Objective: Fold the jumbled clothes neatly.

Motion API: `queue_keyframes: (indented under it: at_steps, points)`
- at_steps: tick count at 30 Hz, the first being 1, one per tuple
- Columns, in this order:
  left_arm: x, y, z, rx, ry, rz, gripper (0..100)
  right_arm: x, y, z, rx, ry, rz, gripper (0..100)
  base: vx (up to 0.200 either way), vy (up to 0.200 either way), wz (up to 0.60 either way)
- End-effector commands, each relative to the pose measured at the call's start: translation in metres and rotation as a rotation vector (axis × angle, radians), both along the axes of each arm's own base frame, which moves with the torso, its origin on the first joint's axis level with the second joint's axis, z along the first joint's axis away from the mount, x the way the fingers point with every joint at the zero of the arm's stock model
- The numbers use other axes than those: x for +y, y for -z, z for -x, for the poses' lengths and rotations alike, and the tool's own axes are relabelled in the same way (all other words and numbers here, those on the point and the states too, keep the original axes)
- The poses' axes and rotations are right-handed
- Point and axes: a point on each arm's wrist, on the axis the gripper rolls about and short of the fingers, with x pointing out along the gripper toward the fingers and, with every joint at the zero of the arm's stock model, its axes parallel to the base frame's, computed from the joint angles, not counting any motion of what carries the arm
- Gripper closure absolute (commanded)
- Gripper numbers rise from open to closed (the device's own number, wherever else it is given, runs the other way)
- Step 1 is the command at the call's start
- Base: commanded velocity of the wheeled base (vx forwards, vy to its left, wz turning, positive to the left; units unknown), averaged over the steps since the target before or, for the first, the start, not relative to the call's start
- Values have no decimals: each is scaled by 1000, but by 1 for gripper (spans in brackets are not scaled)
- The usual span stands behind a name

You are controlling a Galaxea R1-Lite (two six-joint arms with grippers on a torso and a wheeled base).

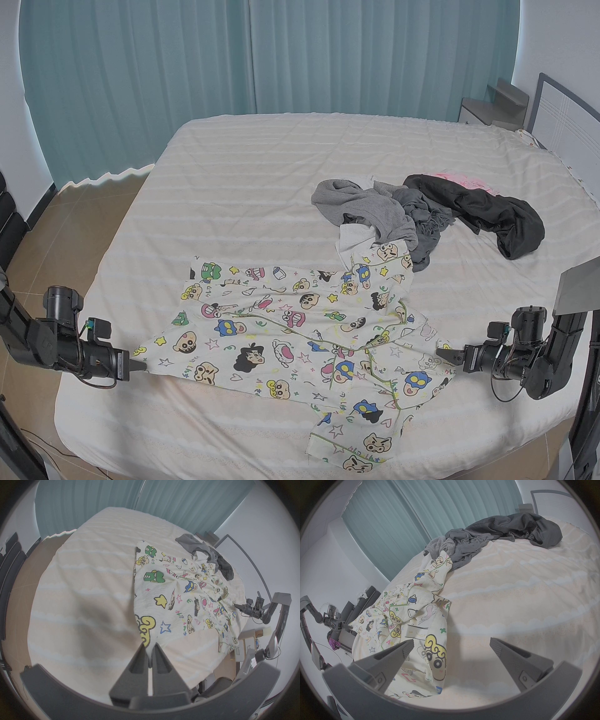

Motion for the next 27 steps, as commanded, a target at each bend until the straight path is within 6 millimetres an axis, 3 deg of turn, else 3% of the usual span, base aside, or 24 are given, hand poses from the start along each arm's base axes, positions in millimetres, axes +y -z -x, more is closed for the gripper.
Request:
queue_keyframes:
  at_steps: [1,18,21,27]
  points:
    - [17,-9,14,-4,-28,-4,100,0,0,0,-2,0,0,0,0,0,0]
    - [28,0,43,150,-20,14,100,0,-1,2,1,-11,-9,0,0,0,0]
    - [32,9,62,186,-13,3,100,0,-2,0,-7,-24,-19,0,0,0,0]
    - [35,11,76,194,-25,2,100,0,-3,0,-1,-15,-39,0,0,0,0]
